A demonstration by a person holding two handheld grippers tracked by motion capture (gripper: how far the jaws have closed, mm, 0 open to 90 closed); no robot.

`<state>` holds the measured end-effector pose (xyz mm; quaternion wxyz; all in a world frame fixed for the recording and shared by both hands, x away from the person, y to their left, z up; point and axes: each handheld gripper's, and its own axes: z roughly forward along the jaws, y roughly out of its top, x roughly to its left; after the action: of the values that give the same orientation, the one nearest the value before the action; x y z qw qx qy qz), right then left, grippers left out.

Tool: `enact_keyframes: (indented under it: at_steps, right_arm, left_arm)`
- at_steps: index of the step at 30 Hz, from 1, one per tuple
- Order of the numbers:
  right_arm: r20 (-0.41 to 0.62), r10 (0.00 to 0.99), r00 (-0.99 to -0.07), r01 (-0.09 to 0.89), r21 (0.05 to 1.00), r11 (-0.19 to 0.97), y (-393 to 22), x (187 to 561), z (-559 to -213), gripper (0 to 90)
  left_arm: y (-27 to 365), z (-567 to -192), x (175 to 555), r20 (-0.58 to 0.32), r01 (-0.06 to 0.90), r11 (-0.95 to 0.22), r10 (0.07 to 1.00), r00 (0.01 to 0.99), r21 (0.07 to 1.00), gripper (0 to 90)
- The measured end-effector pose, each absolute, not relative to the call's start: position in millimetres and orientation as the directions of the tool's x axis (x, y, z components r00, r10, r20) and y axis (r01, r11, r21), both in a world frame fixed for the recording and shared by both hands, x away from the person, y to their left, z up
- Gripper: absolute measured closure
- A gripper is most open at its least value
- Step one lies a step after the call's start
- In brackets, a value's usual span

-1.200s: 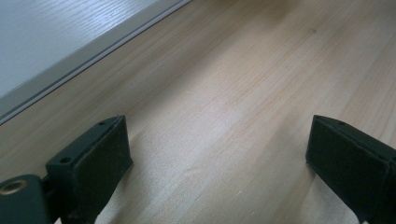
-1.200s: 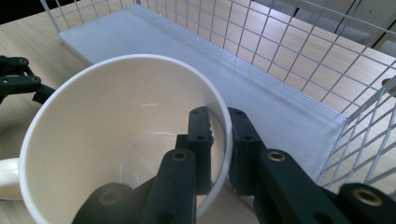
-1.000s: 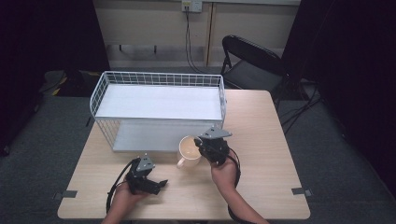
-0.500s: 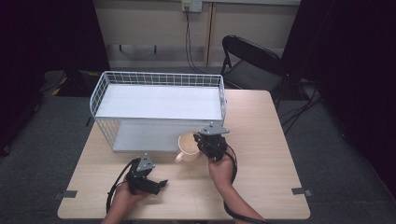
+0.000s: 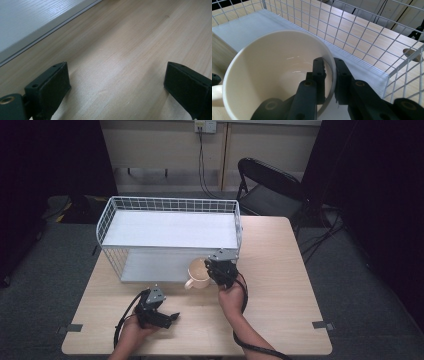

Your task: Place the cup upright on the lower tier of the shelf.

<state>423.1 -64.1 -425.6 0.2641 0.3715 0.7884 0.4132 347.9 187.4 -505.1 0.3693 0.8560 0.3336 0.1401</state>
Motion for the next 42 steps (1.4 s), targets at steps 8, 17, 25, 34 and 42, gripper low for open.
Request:
enact_keyframes:
  at_steps: [8, 17, 25, 34, 42]
  right_arm:
    - [-0.121, 0.812, -0.571, 0.369, 0.846, 0.385, -60.5, 428.1, -427.1, 81.5]
    - [-0.127, 0.826, -0.550, 0.384, 0.839, 0.385, -61.3, 432.7, -432.1, 81.3]
    - [-0.137, 0.827, -0.545, 0.382, 0.838, 0.390, -60.7, 436.2, -431.1, 78.0]
    - [-0.115, 0.827, -0.550, 0.389, 0.841, 0.376, -63.1, 434.4, -428.4, 62.5]
    - [-0.021, 0.794, -0.607, 0.409, 0.849, 0.335, -65.3, 425.8, -422.4, 37.6]
  left_arm:
    - [187.4, -505.1, 347.9, -0.006, 0.467, -0.505, 0.674, 0.738, 0.726, 5.8]
    - [187.4, -505.1, 347.9, -0.007, 0.468, -0.504, 0.675, 0.738, 0.726, 5.8]
    - [187.4, -505.1, 347.9, -0.006, 0.467, -0.505, 0.674, 0.738, 0.726, 5.8]
    - [187.4, -505.1, 347.9, -0.007, 0.468, -0.505, 0.674, 0.738, 0.726, 5.8]
    - [187.4, -505.1, 347.9, -0.006, 0.468, -0.505, 0.674, 0.738, 0.726, 5.8]
